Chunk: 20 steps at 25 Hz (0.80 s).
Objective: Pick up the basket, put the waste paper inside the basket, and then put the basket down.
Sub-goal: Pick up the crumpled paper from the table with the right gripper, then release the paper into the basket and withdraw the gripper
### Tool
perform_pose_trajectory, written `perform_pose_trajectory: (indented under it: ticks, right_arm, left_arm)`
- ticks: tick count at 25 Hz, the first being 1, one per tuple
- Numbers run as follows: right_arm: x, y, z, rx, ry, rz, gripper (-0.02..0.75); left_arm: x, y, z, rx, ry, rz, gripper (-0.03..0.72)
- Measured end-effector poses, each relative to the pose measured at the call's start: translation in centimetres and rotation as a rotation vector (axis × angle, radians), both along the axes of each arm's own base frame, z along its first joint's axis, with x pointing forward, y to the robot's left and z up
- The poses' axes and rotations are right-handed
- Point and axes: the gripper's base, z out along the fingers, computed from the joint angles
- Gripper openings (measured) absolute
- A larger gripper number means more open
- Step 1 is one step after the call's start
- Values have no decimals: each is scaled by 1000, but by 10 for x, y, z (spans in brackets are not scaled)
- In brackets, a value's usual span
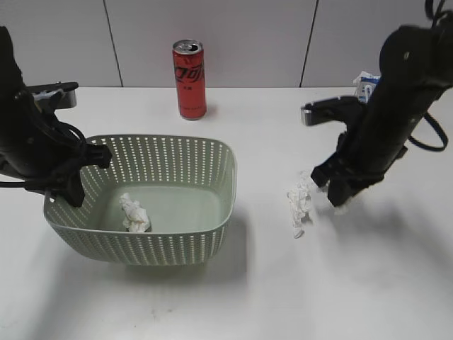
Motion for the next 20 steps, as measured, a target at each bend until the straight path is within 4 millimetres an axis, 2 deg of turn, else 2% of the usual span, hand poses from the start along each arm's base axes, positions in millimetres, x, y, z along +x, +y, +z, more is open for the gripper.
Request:
perform_pose_trajectory:
  ticks: [3,6,7,9,12,14,17,19,20]
  right_arm:
    - [-18,30,60,86,-169,120,32]
    - [-41,70,114,240,-348,210,32]
    - [-46,82,128,300,-404,215,32]
    - [-55,106,143,392,-475,234,32]
    - [-63,135,142,448,-501,269,47]
    - [-62,149,127,441,-468,285,118]
    - [-58,159,100,415,-399,282,364]
    - [-57,160,93,401,-383,285,543]
    - [-56,159,94,393,-382,292,600]
  left_arm:
    - [0,0,0,0,0,0,0]
    - [0,0,0,0,0,0,0]
    - [0,0,0,0,0,0,0]
    - [0,0,0,-1,0,1,0]
    - [0,0,0,-5,2,4,0]
    - [0,-1,0,-9,3,6,0]
    - [0,-1,0,-9,3,6,0]
    - [0,-1,0,-10,4,7,0]
    - [0,-1,0,-10,4,7,0]
